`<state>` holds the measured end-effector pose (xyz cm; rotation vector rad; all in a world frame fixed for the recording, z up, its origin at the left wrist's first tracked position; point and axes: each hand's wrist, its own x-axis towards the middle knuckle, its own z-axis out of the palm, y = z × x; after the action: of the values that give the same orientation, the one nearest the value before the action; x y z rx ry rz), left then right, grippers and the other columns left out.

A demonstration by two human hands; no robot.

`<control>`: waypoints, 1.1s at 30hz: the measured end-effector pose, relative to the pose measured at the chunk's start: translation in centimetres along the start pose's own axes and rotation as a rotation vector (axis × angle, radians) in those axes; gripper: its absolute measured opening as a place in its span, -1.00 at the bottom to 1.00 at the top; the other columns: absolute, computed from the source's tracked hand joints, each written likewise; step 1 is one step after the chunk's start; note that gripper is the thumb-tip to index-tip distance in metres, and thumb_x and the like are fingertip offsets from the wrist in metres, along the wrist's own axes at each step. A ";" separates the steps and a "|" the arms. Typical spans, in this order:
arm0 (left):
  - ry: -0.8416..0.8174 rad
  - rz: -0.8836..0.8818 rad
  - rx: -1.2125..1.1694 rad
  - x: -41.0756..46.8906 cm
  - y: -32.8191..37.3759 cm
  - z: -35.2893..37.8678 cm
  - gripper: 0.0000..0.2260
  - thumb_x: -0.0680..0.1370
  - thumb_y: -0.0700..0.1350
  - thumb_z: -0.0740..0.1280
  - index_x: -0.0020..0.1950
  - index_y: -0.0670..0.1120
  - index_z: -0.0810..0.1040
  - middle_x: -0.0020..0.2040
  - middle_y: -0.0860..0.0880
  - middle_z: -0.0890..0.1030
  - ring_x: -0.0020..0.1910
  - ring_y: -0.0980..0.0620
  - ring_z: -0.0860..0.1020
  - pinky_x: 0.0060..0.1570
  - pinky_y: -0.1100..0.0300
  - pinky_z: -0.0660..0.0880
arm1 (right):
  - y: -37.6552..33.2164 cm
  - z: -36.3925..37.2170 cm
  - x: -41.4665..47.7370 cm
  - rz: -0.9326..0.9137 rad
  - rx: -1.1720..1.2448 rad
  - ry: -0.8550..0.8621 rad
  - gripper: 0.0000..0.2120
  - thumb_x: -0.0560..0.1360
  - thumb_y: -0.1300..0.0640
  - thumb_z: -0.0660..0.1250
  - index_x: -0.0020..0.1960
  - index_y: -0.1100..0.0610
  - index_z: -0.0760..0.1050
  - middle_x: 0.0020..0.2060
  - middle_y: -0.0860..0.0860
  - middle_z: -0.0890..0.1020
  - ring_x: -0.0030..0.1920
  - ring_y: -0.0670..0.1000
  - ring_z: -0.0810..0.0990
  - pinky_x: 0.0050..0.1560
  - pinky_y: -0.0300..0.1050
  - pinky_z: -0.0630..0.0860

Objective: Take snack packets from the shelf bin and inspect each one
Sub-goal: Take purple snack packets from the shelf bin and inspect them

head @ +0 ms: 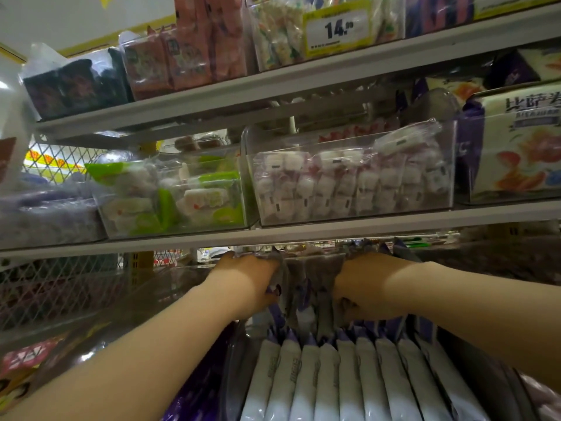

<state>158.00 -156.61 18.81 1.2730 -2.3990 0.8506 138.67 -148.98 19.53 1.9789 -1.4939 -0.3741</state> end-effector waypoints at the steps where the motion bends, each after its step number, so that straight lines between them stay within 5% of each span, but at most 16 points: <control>1: -0.012 0.025 -0.018 -0.3 0.0 0.0 -0.61 0.54 0.16 0.26 0.34 0.12 0.34 0.22 0.01 0.56 0.21 -0.09 0.51 0.06 0.09 0.37 | 0.1 0.1 -0.1 -0.010 0.011 0.015 -0.72 0.57 -0.05 0.20 0.09 0.08 0.59 -0.04 0.08 0.62 -0.12 0.13 0.54 -0.15 -0.07 0.46; 4: -0.095 0.067 -0.061 -1.3 -0.1 0.5 -0.48 0.51 0.22 0.27 0.44 0.17 0.27 0.42 0.03 0.40 0.35 -0.07 0.41 0.26 0.03 0.38 | 0.2 0.4 -0.4 -0.032 0.032 0.062 -0.67 0.55 -0.12 0.22 0.11 0.07 0.58 0.01 0.06 0.63 -0.03 0.14 0.58 -0.07 -0.04 0.52; 9: 0.007 0.125 0.003 -1.4 0.6 1.1 -0.34 0.53 0.20 0.26 0.55 0.16 0.04 0.58 0.01 0.05 0.53 -0.07 0.11 0.47 -0.14 0.05 | -0.2 -0.2 -0.7 -0.032 0.035 0.075 -0.65 0.54 -0.16 0.23 0.11 0.06 0.57 0.02 0.05 0.62 -0.01 0.13 0.58 0.01 0.02 0.56; 12: 0.111 0.177 0.057 -0.6 1.1 1.6 -0.30 0.54 0.18 0.25 0.57 0.15 -0.06 0.57 0.01 0.09 0.53 -0.05 0.09 0.47 -0.17 -0.02 | -1.2 -0.5 -0.1 -0.064 -0.010 0.159 -0.74 0.54 -0.10 0.24 0.04 0.04 0.59 -0.01 0.03 0.61 -0.03 0.12 0.57 -0.03 -0.02 0.53; 15: 0.047 0.160 0.062 0.1 1.5 2.1 -0.30 0.57 0.16 0.22 0.58 0.12 -0.11 0.57 0.01 0.13 0.55 -0.05 0.08 0.47 -0.21 -0.08 | -2.1 -0.5 0.6 -0.087 -0.034 0.156 -0.87 0.55 0.07 0.24 -0.09 0.05 0.56 -0.16 0.00 0.56 -0.14 0.10 0.53 -0.14 -0.06 0.48; 20: 0.037 0.008 0.137 0.5 1.0 1.6 -0.54 0.60 0.19 0.12 0.47 0.06 0.30 0.48 0.00 0.31 0.47 -0.06 0.23 0.44 -0.19 -0.02 | -2.5 -0.1 1.2 -0.094 0.089 0.052 -0.80 0.57 0.18 0.23 0.09 0.03 0.60 0.00 0.07 0.63 -0.09 0.14 0.57 -0.06 0.00 0.55; 24: 0.009 0.027 0.136 0.9 0.9 1.0 -0.57 0.64 0.00 0.15 0.52 0.01 0.24 0.50 -0.04 0.29 0.47 -0.10 0.26 0.46 -0.11 0.06 | -3.0 -0.3 1.9 -0.134 0.136 -0.092 -0.65 0.54 0.28 0.22 -0.37 -0.01 0.38 -0.39 -0.09 0.37 -0.41 -0.03 0.35 -0.22 -0.02 0.44; 28: -0.049 0.283 0.116 0.7 1.8 1.0 -0.39 0.58 -0.25 0.24 0.55 0.13 0.14 0.54 -0.06 0.22 0.44 -0.19 0.29 0.31 -0.04 0.36 | -3.1 0.4 2.6 -0.148 0.083 -0.070 -0.82 0.54 0.25 0.22 -0.03 0.10 0.59 -0.39 -0.08 0.35 -0.36 0.02 0.38 -0.21 -0.04 0.44; 33: -0.054 0.311 0.080 -0.1 2.2 2.1 -0.43 0.54 -0.19 0.29 0.50 0.12 0.22 0.47 -0.07 0.34 0.40 -0.17 0.34 0.30 0.00 0.35 | -3.3 1.3 2.5 -0.147 0.050 0.070 -0.79 0.53 0.25 0.22 0.03 0.10 0.60 -0.11 0.14 0.60 -0.20 0.16 0.51 -0.23 -0.02 0.43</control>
<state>156.28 -156.95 16.31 0.9731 -2.6743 1.0174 141.20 -151.19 16.84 2.1258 -1.3312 -0.3284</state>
